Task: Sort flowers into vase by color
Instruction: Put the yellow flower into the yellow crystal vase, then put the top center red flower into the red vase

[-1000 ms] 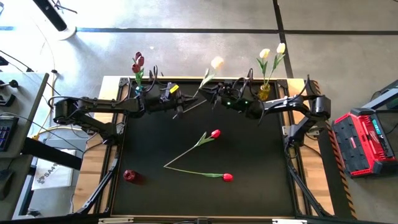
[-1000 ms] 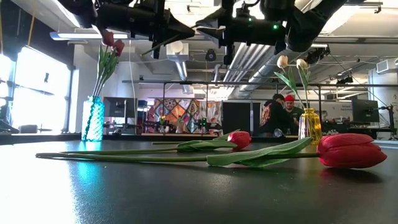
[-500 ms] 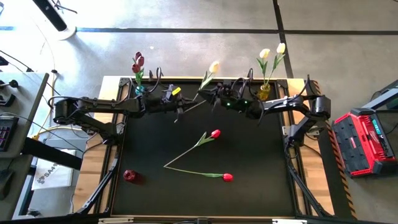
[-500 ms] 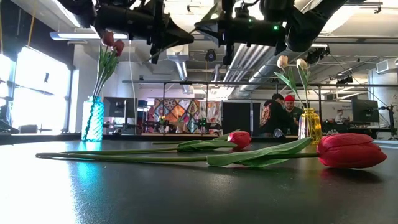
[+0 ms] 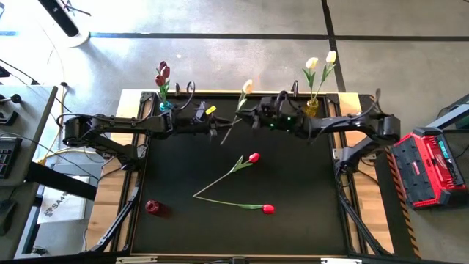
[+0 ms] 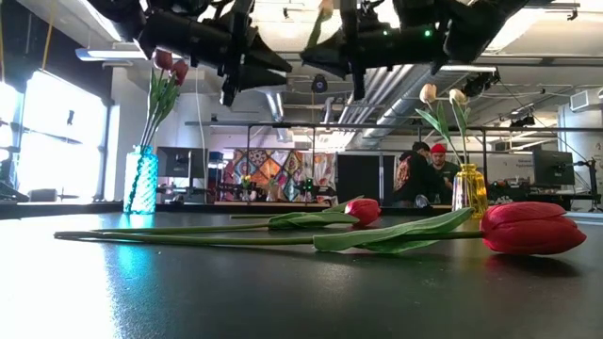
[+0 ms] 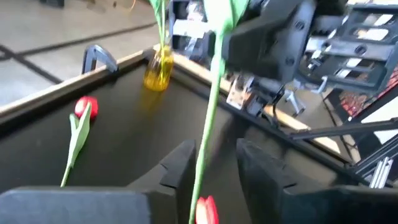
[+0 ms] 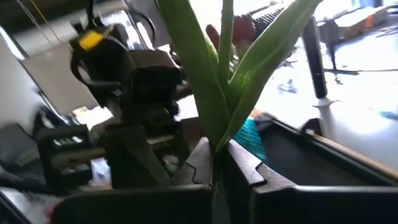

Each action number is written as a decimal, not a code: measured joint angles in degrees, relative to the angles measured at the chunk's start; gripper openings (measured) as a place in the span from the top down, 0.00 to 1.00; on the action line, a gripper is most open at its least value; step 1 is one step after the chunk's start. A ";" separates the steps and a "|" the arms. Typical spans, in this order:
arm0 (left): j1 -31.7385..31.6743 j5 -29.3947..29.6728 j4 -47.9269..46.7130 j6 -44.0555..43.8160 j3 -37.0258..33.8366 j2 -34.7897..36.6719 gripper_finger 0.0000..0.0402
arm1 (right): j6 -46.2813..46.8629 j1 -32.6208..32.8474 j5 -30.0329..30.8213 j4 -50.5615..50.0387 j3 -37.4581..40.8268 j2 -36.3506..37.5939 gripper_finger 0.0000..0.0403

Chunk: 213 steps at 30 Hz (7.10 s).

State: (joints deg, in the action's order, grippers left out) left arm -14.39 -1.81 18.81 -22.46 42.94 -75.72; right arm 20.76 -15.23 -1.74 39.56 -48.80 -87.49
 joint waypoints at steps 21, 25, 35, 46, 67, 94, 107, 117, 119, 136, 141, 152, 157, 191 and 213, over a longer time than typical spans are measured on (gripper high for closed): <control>-0.15 5.82 -4.68 2.10 0.00 0.00 0.69 | -12.22 -4.20 17.64 -46.97 0.02 25.52 1.00; -0.15 5.93 -4.68 2.10 0.00 0.00 0.69 | -14.42 -6.08 27.64 -53.10 0.02 31.20 1.00; -0.15 6.43 -4.45 1.95 0.00 0.00 0.69 | -18.10 -12.06 38.51 -58.93 0.02 38.51 1.00; -0.15 7.03 -4.38 -1.44 0.00 0.00 0.69 | -18.25 -20.87 39.62 -56.35 0.02 40.33 1.00; -0.18 7.03 -4.49 1.64 0.00 0.00 0.69 | -11.69 -28.01 36.58 -62.49 0.02 39.58 0.94; -0.20 7.06 -4.41 1.54 0.00 0.00 0.69 | -9.63 -29.52 31.12 -63.76 -3.29 39.65 0.71; 1.31 -3.39 -1.95 8.78 0.02 0.02 0.70 | -1.37 -29.46 -2.89 -71.33 -13.08 39.50 0.72; 7.17 2.53 -7.15 8.80 0.02 0.00 0.72 | 4.55 -20.83 -10.98 -74.60 -6.43 39.48 0.72; 7.53 4.20 -7.90 7.37 0.02 0.00 0.72 | 5.76 -18.60 -8.57 -74.40 -5.29 39.34 0.72; 2.78 7.57 -12.26 3.10 3.28 -8.72 0.72 | 12.38 -2.79 -0.80 -66.54 -2.05 31.50 0.72; 2.37 7.03 -13.47 6.58 10.37 -15.95 0.64 | 13.88 0.52 1.53 -70.41 -2.03 30.39 0.72; -2.39 9.30 -31.11 5.09 27.90 -31.80 0.48 | 17.68 3.75 5.19 -78.12 -2.03 30.58 0.72; -3.79 9.62 -31.10 7.36 33.26 -36.78 0.48 | 19.43 5.05 5.55 -78.15 -2.03 30.58 0.72; -8.10 13.72 -49.47 1.38 40.13 -45.48 0.53 | 24.26 10.32 12.22 -78.32 -2.03 30.61 0.72; -7.96 12.29 -53.73 3.67 40.22 -45.42 0.98 | 24.26 10.01 12.14 -78.23 -2.03 30.61 0.72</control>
State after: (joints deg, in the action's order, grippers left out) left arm -22.35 10.47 -34.92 -18.79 83.15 -121.14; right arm 45.01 -5.21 10.41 -38.67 -50.83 -56.88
